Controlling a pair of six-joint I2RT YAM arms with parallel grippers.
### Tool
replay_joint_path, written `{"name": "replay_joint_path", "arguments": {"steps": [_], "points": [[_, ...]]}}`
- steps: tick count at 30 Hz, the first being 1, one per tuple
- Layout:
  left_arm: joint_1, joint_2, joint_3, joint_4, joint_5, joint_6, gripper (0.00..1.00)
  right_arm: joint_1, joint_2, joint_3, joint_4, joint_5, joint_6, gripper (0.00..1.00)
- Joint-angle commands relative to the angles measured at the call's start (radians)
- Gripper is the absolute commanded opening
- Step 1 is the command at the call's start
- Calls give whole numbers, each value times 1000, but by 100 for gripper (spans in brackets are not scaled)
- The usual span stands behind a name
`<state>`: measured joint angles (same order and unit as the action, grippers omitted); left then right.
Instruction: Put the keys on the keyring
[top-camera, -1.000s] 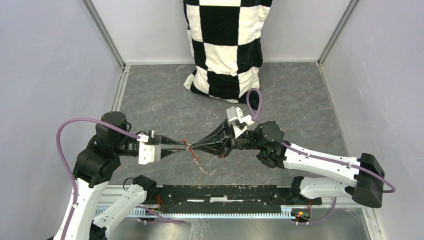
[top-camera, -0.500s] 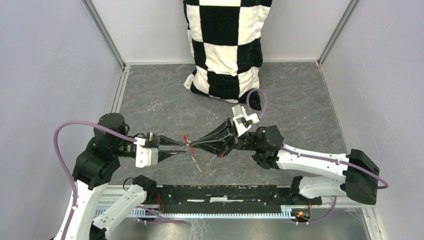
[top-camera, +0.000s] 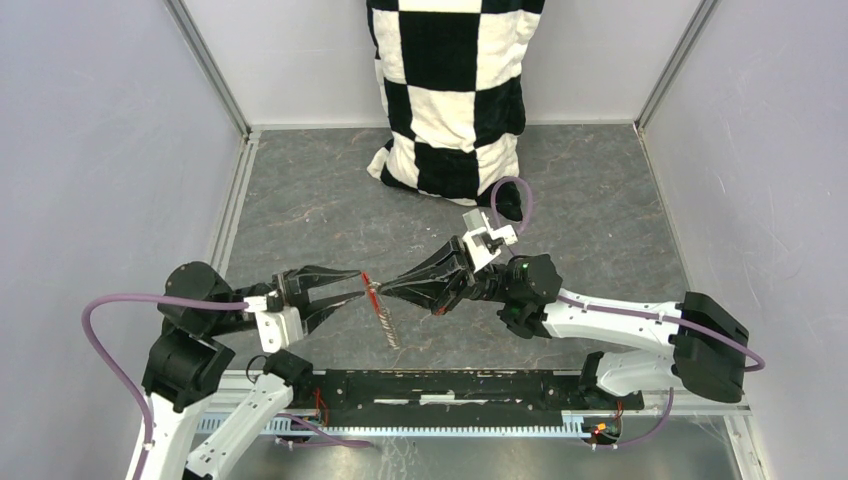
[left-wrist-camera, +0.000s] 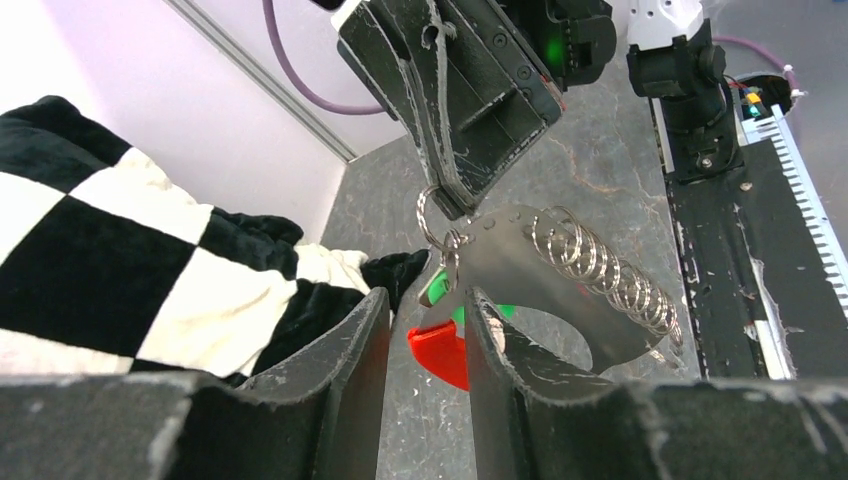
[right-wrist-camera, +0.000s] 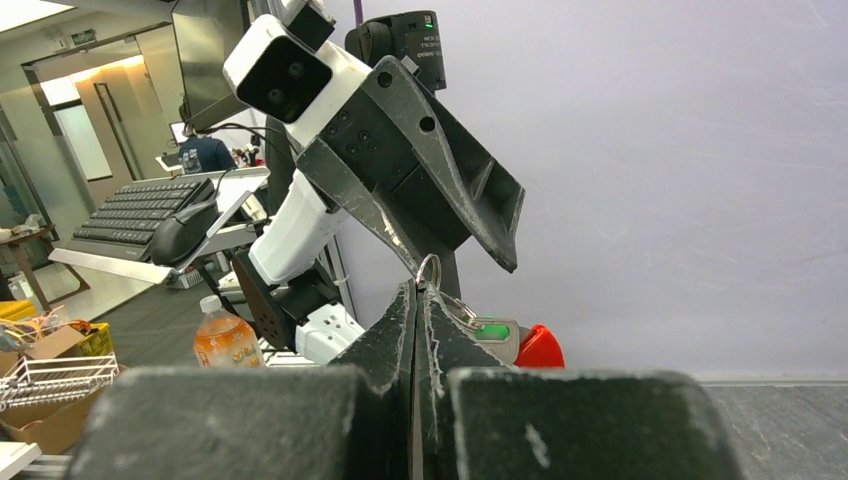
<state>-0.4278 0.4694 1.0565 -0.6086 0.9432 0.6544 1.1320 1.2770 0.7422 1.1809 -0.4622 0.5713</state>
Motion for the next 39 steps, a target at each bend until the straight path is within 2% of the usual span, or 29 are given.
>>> {"name": "replay_joint_path", "arguments": {"steps": [1, 4, 16, 24, 27, 31, 32, 34, 39], "points": [[-1, 22, -8, 95, 17, -90, 40, 6, 19, 18, 122, 9, 34, 0], [0, 32, -13, 113, 45, -101, 38, 8, 31, 20, 140, 11, 45, 0], [0, 60, -1, 0, 123, -64, 8, 13, 63, 32, 206, 43, 47, 0], [0, 29, -39, -1, 144, 0, 3, 34, 74, 11, 260, 146, 21, 0], [0, 21, -55, -2, 191, 19, 5, 51, 92, 10, 278, 182, 8, 0], [0, 11, -59, -2, 225, 55, 20, 74, 107, 2, 308, 213, -20, 1], [0, 11, -54, -2, 223, 53, 27, 78, 110, 0, 313, 215, -27, 0], [-2, 13, -34, -2, 190, 30, 33, 79, 106, -10, 317, 217, -39, 0], [0, 25, 45, 0, 77, -91, 38, 80, 72, -66, 345, 221, -90, 0]]}}
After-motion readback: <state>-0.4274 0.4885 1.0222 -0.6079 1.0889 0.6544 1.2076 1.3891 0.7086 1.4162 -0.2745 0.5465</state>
